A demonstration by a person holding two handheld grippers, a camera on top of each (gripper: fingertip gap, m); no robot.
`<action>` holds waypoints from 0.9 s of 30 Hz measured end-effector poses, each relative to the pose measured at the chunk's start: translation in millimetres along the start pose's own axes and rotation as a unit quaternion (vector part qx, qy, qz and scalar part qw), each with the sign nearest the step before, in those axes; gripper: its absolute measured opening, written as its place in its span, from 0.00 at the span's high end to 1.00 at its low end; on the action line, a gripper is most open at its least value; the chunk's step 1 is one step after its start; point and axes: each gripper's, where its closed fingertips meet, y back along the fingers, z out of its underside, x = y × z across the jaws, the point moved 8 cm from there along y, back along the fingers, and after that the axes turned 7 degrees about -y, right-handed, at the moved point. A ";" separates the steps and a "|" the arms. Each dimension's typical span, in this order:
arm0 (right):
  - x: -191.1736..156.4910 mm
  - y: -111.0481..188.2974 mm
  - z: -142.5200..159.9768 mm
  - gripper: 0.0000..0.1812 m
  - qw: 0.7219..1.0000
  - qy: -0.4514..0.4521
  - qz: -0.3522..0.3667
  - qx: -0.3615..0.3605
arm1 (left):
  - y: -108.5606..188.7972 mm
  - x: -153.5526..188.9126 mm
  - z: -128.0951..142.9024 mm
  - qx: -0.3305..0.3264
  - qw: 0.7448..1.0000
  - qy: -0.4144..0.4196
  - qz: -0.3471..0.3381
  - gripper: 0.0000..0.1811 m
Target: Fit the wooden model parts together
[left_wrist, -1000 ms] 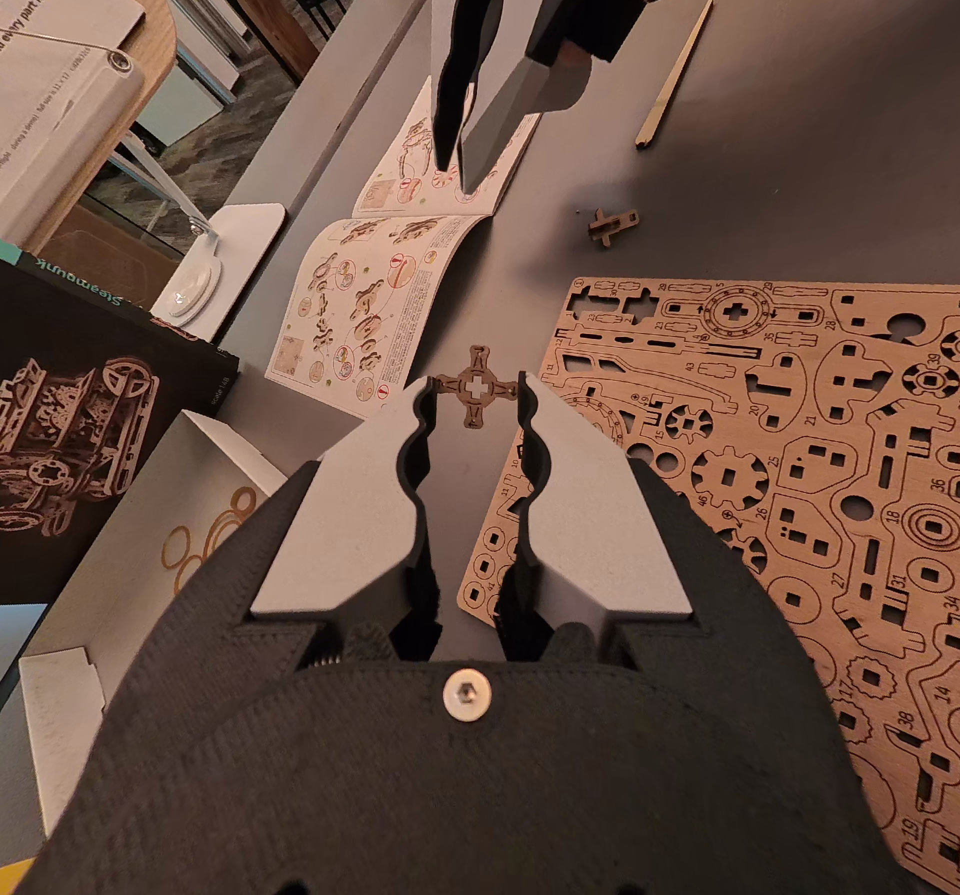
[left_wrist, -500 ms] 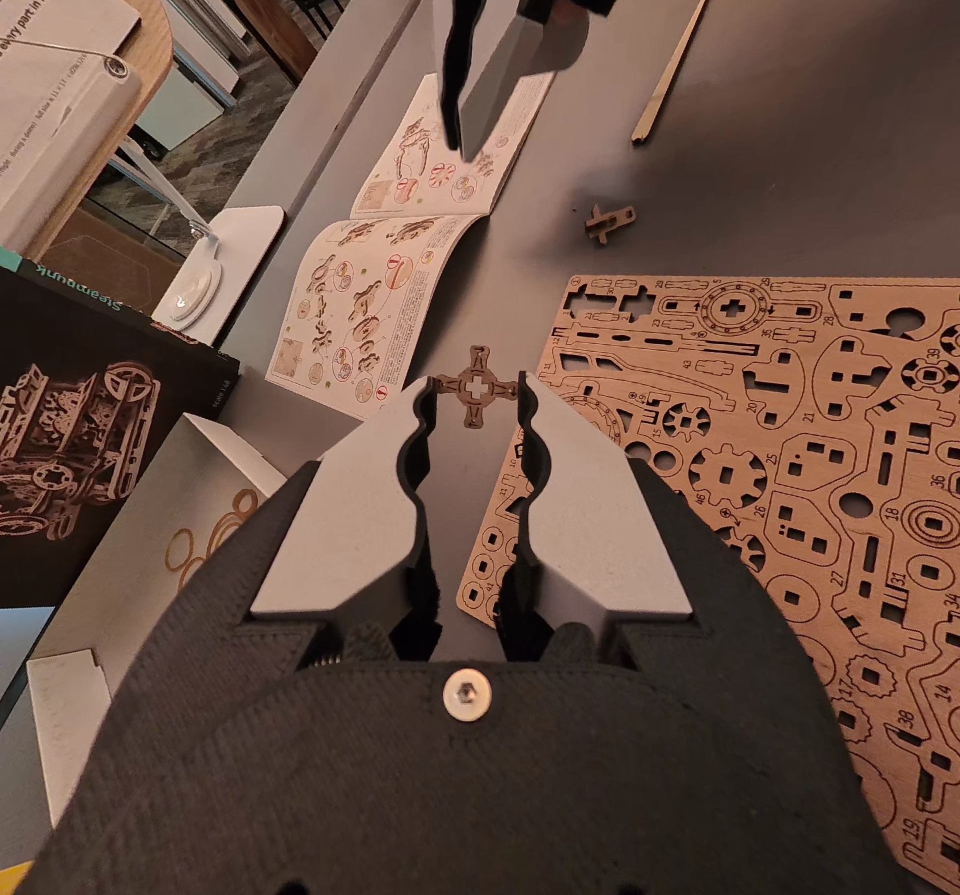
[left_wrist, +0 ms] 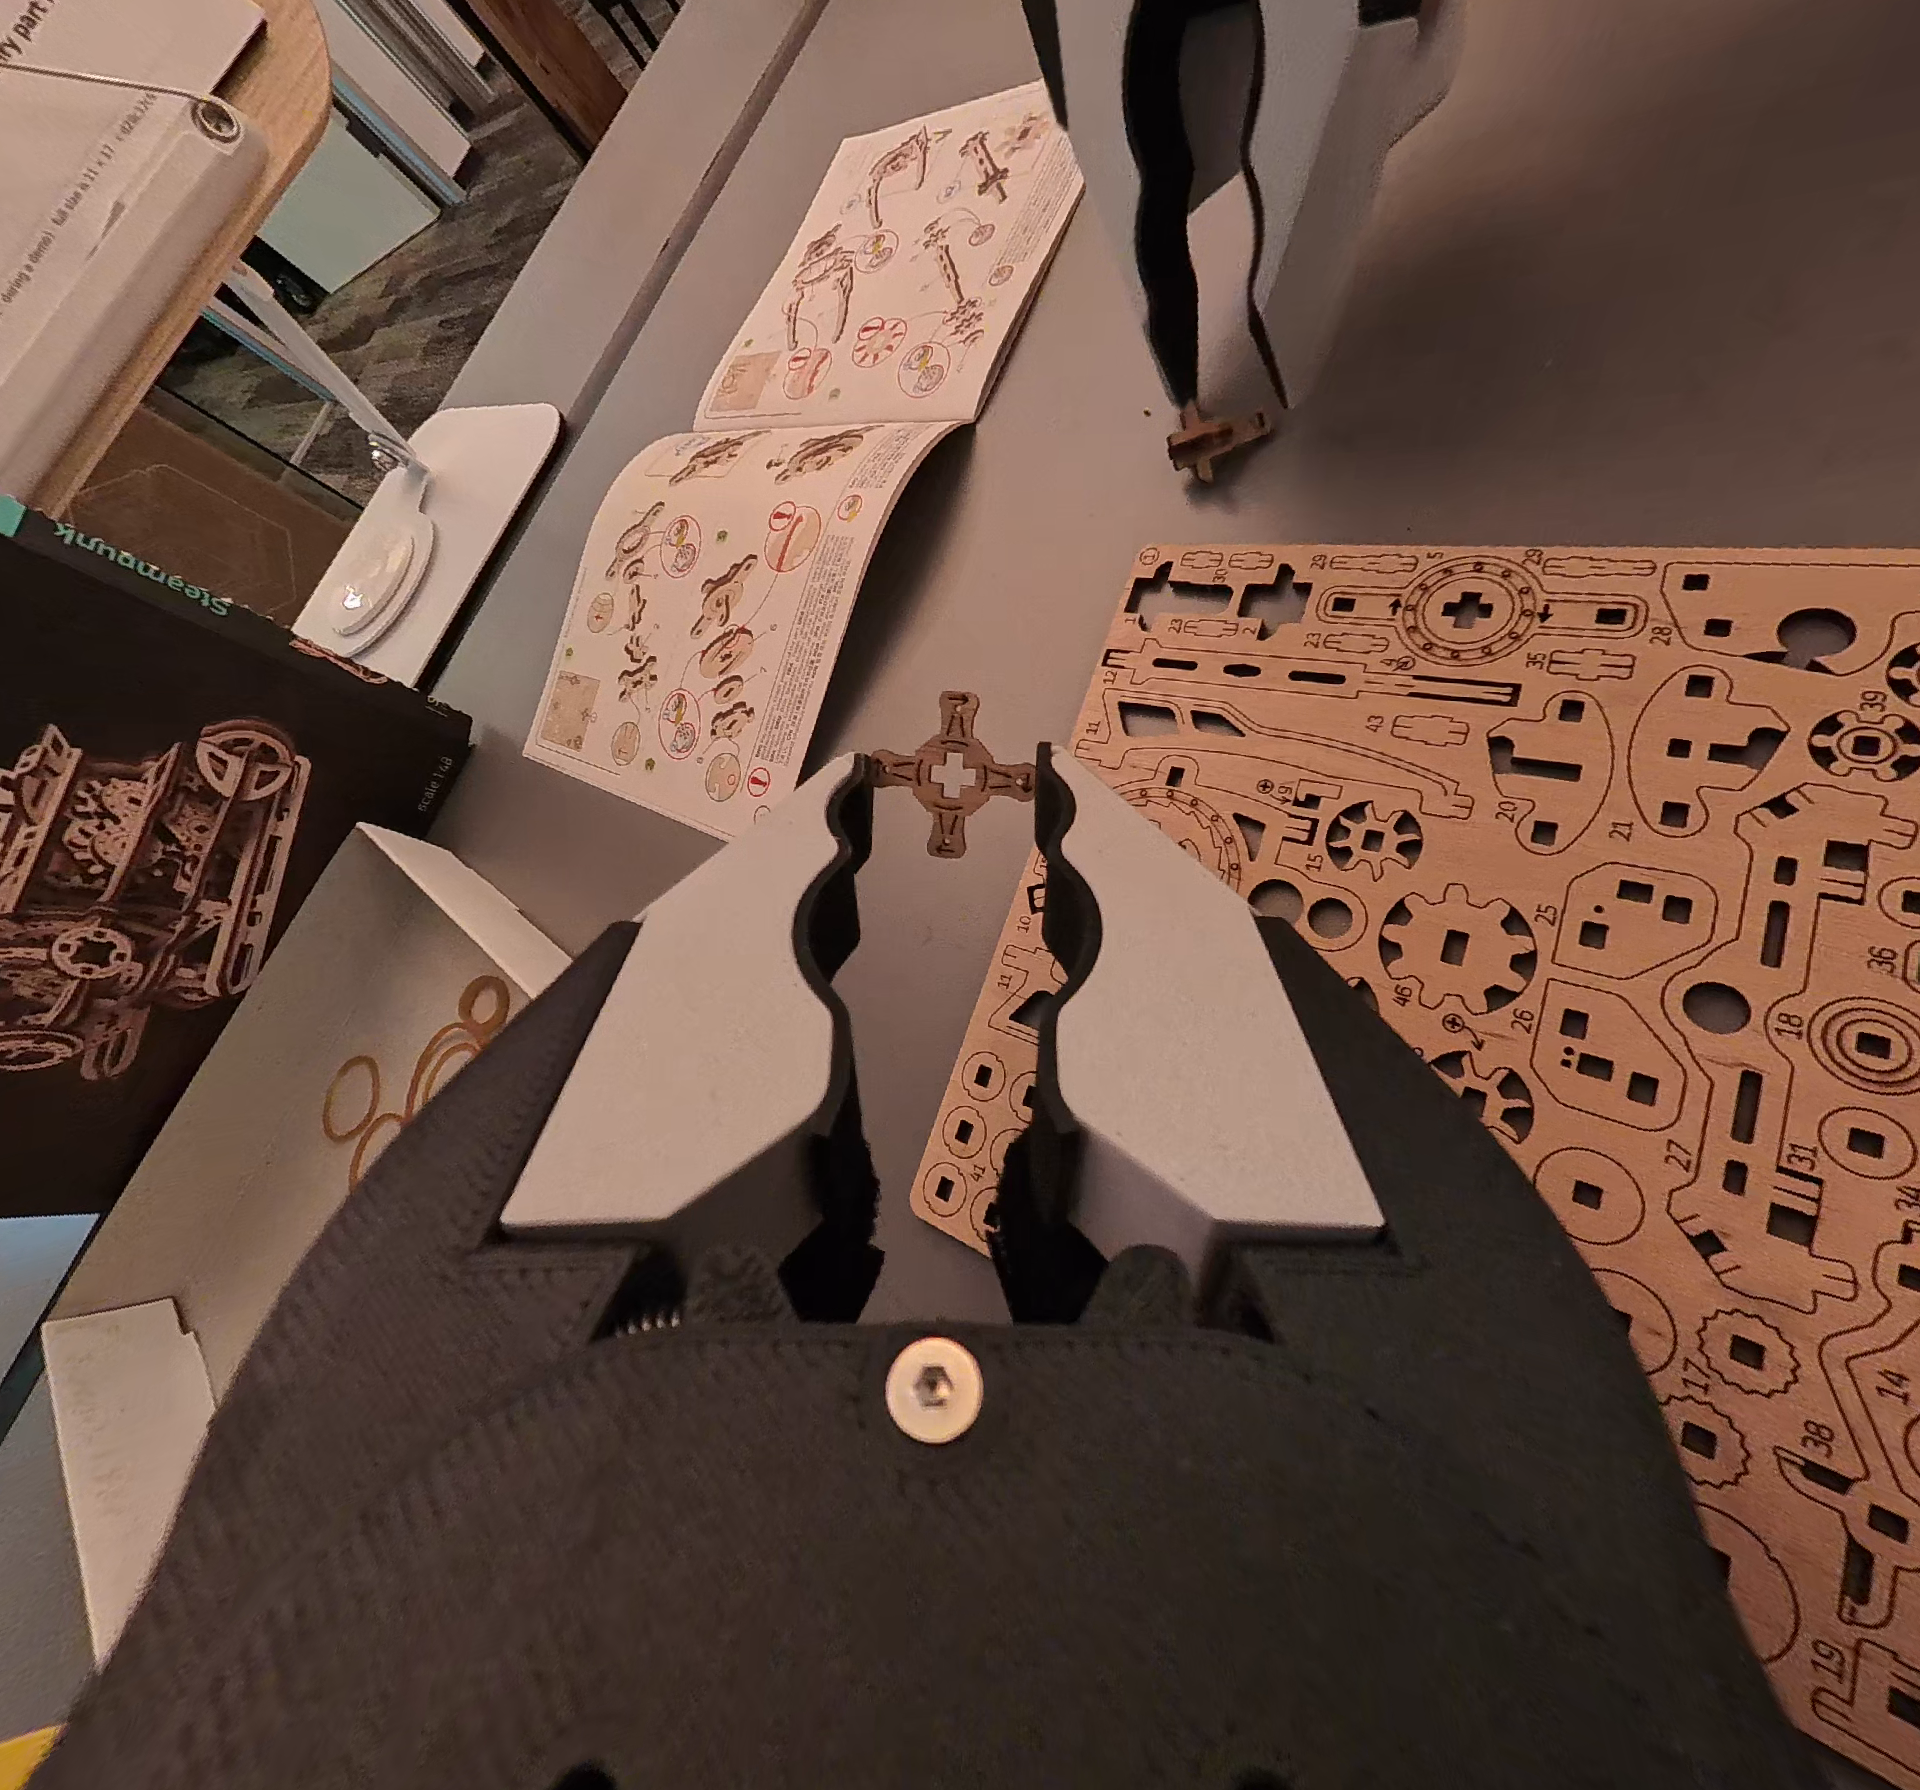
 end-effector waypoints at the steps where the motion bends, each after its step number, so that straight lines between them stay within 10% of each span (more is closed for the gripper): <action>1: -1.5 -0.9 -0.9 0.85 1.000 0.003 0.001 0.001 | -0.1 -0.2 0.1 0.000 1.000 0.001 0.000 0.84; 27: 0.4 -4.3 1.9 0.93 0.996 0.078 0.006 0.031 | 0.6 0.0 -0.5 0.002 1.000 0.002 -0.001 0.84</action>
